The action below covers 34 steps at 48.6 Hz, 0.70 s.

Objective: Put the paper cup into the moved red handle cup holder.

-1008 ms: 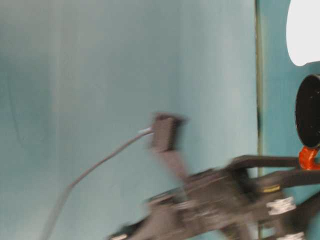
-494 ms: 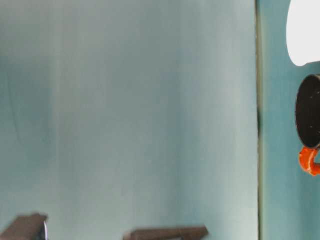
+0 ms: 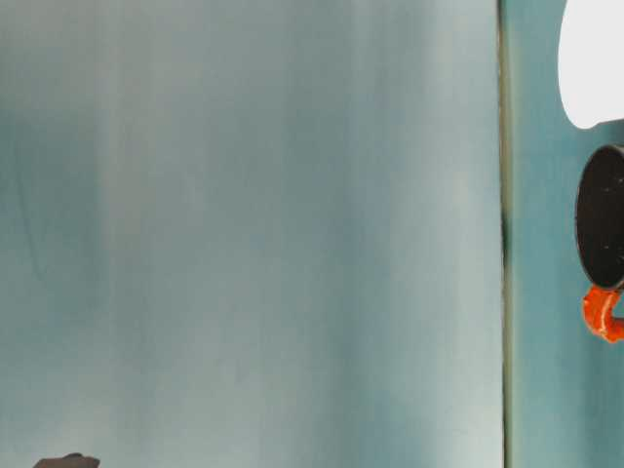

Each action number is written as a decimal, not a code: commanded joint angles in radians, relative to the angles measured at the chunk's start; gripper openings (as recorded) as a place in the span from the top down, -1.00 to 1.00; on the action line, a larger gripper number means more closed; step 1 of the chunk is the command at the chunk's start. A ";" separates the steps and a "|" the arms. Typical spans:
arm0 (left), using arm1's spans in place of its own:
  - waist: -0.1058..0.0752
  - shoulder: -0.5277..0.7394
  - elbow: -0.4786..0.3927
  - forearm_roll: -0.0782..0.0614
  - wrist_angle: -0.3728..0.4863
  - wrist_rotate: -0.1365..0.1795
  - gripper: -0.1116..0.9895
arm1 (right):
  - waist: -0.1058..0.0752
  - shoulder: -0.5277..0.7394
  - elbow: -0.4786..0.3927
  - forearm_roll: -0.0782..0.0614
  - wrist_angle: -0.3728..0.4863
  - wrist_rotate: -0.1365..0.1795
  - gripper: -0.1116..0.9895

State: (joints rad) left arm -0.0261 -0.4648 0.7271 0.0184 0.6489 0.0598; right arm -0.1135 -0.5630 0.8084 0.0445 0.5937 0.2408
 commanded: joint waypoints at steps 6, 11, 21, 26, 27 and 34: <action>-0.003 -0.020 -0.002 0.003 -0.002 -0.002 -0.93 | -0.003 0.132 -0.118 -0.002 0.049 0.005 -0.30; -0.002 -0.023 0.002 0.003 -0.002 -0.003 -0.93 | -0.014 0.215 -0.169 -0.009 0.098 0.002 -0.80; -0.003 -0.028 0.006 0.003 0.000 -0.003 -0.93 | -0.018 0.337 -0.212 -0.009 0.120 0.002 -0.91; -0.003 -0.028 0.006 0.003 0.000 -0.003 -0.93 | -0.017 0.385 -0.218 -0.011 0.124 0.000 -0.90; -0.003 -0.028 0.006 0.003 -0.002 -0.003 -0.93 | -0.017 0.391 -0.218 -0.009 0.124 0.000 -0.90; -0.002 -0.028 0.012 0.003 -0.003 -0.005 -0.93 | -0.017 0.440 -0.225 -0.009 0.117 0.000 -0.90</action>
State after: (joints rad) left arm -0.0276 -0.4817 0.7470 0.0184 0.6519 0.0568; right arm -0.1304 -0.1365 0.6029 0.0368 0.7164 0.2408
